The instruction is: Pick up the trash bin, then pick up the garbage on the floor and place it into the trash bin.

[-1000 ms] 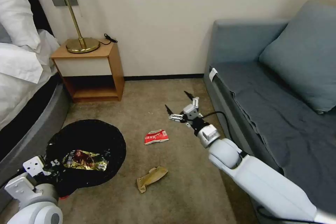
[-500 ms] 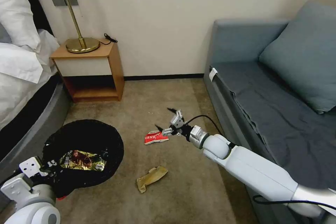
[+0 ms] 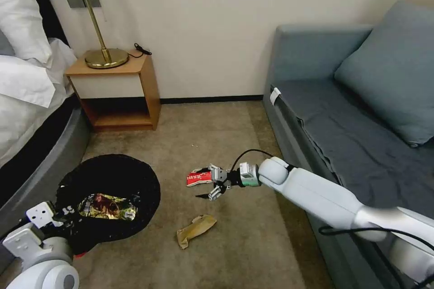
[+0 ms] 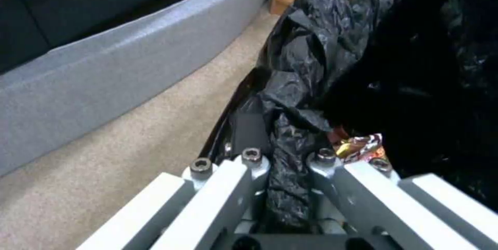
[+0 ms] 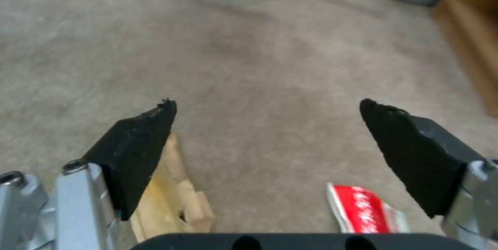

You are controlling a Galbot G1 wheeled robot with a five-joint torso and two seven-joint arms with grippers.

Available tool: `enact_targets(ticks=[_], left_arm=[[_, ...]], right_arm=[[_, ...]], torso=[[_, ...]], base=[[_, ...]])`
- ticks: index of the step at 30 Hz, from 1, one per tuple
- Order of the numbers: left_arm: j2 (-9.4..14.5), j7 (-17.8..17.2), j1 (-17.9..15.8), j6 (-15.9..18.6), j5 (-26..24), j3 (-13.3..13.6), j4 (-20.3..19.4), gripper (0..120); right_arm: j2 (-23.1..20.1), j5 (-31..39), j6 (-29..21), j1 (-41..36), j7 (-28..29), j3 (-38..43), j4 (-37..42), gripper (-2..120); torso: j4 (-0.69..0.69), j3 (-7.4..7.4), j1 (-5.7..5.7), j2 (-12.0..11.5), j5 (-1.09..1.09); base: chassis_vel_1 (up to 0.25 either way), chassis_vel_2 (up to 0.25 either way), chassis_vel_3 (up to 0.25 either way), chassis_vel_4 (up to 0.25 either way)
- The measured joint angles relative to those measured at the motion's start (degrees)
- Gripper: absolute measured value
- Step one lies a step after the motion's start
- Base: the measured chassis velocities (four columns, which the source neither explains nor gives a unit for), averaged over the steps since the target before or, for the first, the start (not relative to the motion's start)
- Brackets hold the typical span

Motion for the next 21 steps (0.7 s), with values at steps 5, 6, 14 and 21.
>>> enact_targets(ticks=[5, 6, 14, 21], left_arm=[[0.0, 0.0, 0.0, -0.1, 0.1, -0.1, 0.2, 3], [0.0, 0.0, 0.0, -0.1, 0.1, -0.1, 0.3, 3], [0.0, 0.0, 0.1, -0.2, 0.5, 0.1, 0.2, 3], [0.0, 0.0, 0.4, -0.3, 0.1, -0.7, 0.0, 3]], right_arm=[[4.1, -0.7, 0.7, 2.1, -0.5, -5.1, -4.8, 95], [5.4, -0.9, 0.7, 3.0, -0.8, -7.6, -6.5, 95], [10.5, -5.0, 2.3, 3.8, -3.9, -13.6, -16.3, 95], [12.3, -7.1, 3.4, 2.7, -4.8, -13.8, -20.6, 95]], torso=[[0.01, 0.00, 0.00, 0.0, 0.00], [0.02, 0.00, 0.00, 0.0, -0.03], [0.00, 0.00, 0.00, 0.0, -0.01], [0.00, 0.00, 0.00, 0.0, -0.01]], base=[[0.000, 0.000, 0.000, 0.000], [0.000, 0.000, 0.000, 0.000], [0.000, 0.000, 0.000, 0.000], [0.000, 0.000, 0.000, 0.000]])
